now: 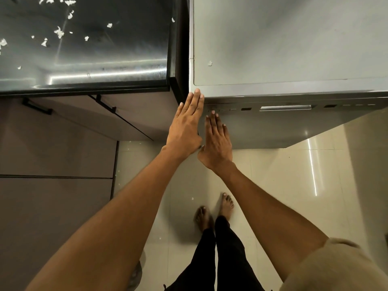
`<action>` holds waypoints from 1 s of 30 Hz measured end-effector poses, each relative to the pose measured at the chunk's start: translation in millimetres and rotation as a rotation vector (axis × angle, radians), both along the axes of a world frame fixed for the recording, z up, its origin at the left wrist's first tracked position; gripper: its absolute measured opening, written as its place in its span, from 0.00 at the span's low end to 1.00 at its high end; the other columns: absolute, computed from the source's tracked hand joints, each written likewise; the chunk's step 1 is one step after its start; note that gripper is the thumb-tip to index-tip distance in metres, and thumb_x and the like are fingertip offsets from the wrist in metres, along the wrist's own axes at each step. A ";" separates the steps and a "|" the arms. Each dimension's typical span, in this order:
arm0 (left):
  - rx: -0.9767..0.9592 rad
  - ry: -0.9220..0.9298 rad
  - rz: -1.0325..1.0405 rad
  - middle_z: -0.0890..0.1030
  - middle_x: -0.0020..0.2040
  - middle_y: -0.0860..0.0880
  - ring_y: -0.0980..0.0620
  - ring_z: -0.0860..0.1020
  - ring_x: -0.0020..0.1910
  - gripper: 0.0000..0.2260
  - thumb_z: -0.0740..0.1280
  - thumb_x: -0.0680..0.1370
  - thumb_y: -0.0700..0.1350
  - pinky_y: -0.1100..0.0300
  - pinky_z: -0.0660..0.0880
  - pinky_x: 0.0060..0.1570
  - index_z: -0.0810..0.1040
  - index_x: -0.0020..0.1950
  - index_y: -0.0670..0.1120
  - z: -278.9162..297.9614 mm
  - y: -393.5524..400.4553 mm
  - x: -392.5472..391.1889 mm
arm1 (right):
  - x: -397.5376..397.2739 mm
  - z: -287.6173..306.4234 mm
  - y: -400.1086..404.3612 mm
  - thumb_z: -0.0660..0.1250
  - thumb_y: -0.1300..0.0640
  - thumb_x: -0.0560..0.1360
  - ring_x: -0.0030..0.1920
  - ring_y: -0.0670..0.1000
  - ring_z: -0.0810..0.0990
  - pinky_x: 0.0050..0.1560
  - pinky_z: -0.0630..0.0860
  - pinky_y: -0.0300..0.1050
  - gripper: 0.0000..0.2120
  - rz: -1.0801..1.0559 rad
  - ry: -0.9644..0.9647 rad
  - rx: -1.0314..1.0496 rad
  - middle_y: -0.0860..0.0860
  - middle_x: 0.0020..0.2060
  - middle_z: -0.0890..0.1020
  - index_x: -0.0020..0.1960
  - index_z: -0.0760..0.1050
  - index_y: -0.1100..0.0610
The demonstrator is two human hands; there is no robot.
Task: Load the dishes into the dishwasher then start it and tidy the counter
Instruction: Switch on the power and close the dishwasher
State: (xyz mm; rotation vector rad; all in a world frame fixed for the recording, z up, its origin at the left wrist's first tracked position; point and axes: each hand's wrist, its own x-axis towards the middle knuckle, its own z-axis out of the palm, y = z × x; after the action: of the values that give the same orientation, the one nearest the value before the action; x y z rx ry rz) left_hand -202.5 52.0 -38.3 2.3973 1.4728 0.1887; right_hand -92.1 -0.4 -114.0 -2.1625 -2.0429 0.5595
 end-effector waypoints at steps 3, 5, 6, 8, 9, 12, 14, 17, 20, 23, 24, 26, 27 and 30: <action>0.000 -0.001 0.002 0.43 0.82 0.47 0.50 0.40 0.80 0.47 0.66 0.68 0.32 0.51 0.47 0.79 0.44 0.82 0.43 0.2 -0.3 0.6 | -2.2 -2.0 1.9 0.68 0.48 0.75 0.81 0.55 0.37 0.81 0.45 0.55 0.50 -0.008 -0.005 -0.009 0.57 0.81 0.38 0.82 0.39 0.60; -0.001 -0.011 0.002 0.43 0.82 0.47 0.50 0.40 0.80 0.47 0.67 0.68 0.33 0.51 0.47 0.79 0.45 0.82 0.43 0.1 -0.6 0.7 | -6.1 -3.5 4.3 0.67 0.44 0.76 0.81 0.55 0.36 0.81 0.43 0.54 0.50 -0.014 -0.018 -0.025 0.58 0.81 0.37 0.82 0.38 0.60; 0.000 -0.019 0.004 0.43 0.82 0.47 0.50 0.40 0.80 0.47 0.67 0.68 0.34 0.51 0.47 0.79 0.45 0.82 0.43 0.1 -1.0 0.8 | -8.9 -4.0 5.2 0.66 0.42 0.77 0.81 0.55 0.36 0.81 0.42 0.54 0.50 -0.023 -0.015 -0.033 0.58 0.81 0.37 0.81 0.37 0.60; 0.005 -0.034 0.011 0.44 0.82 0.46 0.50 0.41 0.81 0.44 0.66 0.70 0.35 0.51 0.47 0.79 0.46 0.82 0.42 0.4 -2.0 2.1 | -13.0 -4.5 6.0 0.64 0.38 0.77 0.80 0.55 0.35 0.80 0.40 0.53 0.51 -0.044 -0.005 -0.040 0.58 0.80 0.36 0.81 0.36 0.60; 0.007 -0.037 0.013 0.44 0.82 0.46 0.50 0.41 0.81 0.43 0.65 0.72 0.35 0.51 0.47 0.79 0.46 0.82 0.42 0.7 -2.6 2.6 | -13.9 -4.2 5.7 0.65 0.37 0.77 0.80 0.55 0.35 0.80 0.40 0.53 0.51 -0.046 -0.002 -0.047 0.58 0.80 0.36 0.81 0.36 0.60; 0.011 -0.032 0.016 0.44 0.82 0.46 0.50 0.41 0.81 0.43 0.66 0.72 0.36 0.51 0.46 0.79 0.46 0.82 0.42 0.9 -2.4 2.8 | -12.5 -2.7 2.6 0.67 0.39 0.75 0.80 0.55 0.35 0.81 0.43 0.54 0.53 -0.039 -0.003 -0.043 0.58 0.80 0.36 0.81 0.36 0.61; 0.002 -0.023 0.018 0.44 0.82 0.46 0.50 0.41 0.81 0.45 0.67 0.71 0.35 0.52 0.46 0.79 0.45 0.82 0.42 1.5 -2.6 3.1 | -10.5 -0.8 0.4 0.68 0.41 0.74 0.81 0.55 0.37 0.81 0.44 0.54 0.53 -0.036 -0.005 -0.026 0.58 0.81 0.37 0.81 0.37 0.61; -0.013 -0.007 0.022 0.43 0.82 0.46 0.49 0.40 0.80 0.47 0.67 0.68 0.34 0.52 0.46 0.79 0.45 0.82 0.43 3.6 -3.4 5.2 | -4.6 3.4 -2.7 0.69 0.44 0.74 0.81 0.55 0.37 0.81 0.45 0.54 0.53 -0.017 -0.007 -0.032 0.58 0.81 0.38 0.81 0.37 0.61; 0.003 0.007 0.028 0.43 0.82 0.46 0.49 0.40 0.80 0.48 0.67 0.67 0.32 0.53 0.46 0.79 0.45 0.82 0.43 3.3 -3.4 5.6 | 3.4 6.2 -8.2 0.69 0.49 0.72 0.81 0.55 0.37 0.81 0.44 0.54 0.52 -0.030 0.001 -0.048 0.57 0.81 0.38 0.81 0.37 0.61; 0.016 0.014 0.028 0.44 0.82 0.46 0.49 0.41 0.81 0.48 0.68 0.67 0.32 0.53 0.45 0.79 0.45 0.82 0.42 1.8 -3.9 5.4 | 9.9 5.8 -12.4 0.69 0.50 0.72 0.81 0.55 0.37 0.81 0.44 0.54 0.52 -0.034 -0.005 -0.058 0.57 0.81 0.38 0.81 0.37 0.61; 0.015 0.012 0.030 0.44 0.82 0.46 0.49 0.41 0.81 0.48 0.68 0.67 0.32 0.53 0.45 0.79 0.45 0.82 0.42 1.6 -4.1 5.8 | 11.8 5.9 -12.8 0.69 0.51 0.72 0.81 0.55 0.37 0.81 0.44 0.54 0.52 -0.036 -0.006 -0.057 0.57 0.81 0.38 0.82 0.37 0.61; 0.016 0.012 0.033 0.43 0.82 0.46 0.49 0.41 0.81 0.48 0.67 0.67 0.32 0.53 0.46 0.79 0.45 0.82 0.42 2.1 -4.2 6.4 | 14.8 7.4 -11.1 0.68 0.51 0.72 0.81 0.55 0.37 0.81 0.44 0.54 0.51 -0.043 0.001 -0.045 0.57 0.81 0.38 0.81 0.37 0.61; 0.016 0.014 0.032 0.43 0.82 0.46 0.48 0.41 0.81 0.48 0.68 0.67 0.32 0.53 0.45 0.79 0.45 0.82 0.42 2.3 -4.2 6.6 | 15.8 8.3 -9.7 0.68 0.52 0.72 0.81 0.55 0.37 0.81 0.44 0.54 0.51 -0.049 0.009 -0.035 0.57 0.81 0.39 0.81 0.37 0.61; 0.018 0.022 0.031 0.43 0.82 0.46 0.48 0.41 0.81 0.48 0.68 0.67 0.32 0.53 0.45 0.79 0.45 0.82 0.42 1.5 -4.3 6.7 | 16.5 9.5 -5.9 0.69 0.52 0.72 0.81 0.55 0.38 0.81 0.45 0.55 0.51 -0.068 0.024 -0.023 0.57 0.81 0.40 0.82 0.38 0.61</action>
State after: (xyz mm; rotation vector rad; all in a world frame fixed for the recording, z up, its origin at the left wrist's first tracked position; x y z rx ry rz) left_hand -195.8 47.8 -36.8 2.3992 1.5242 0.1844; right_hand -75.6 -6.3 -104.5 -2.2174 -1.9515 0.6001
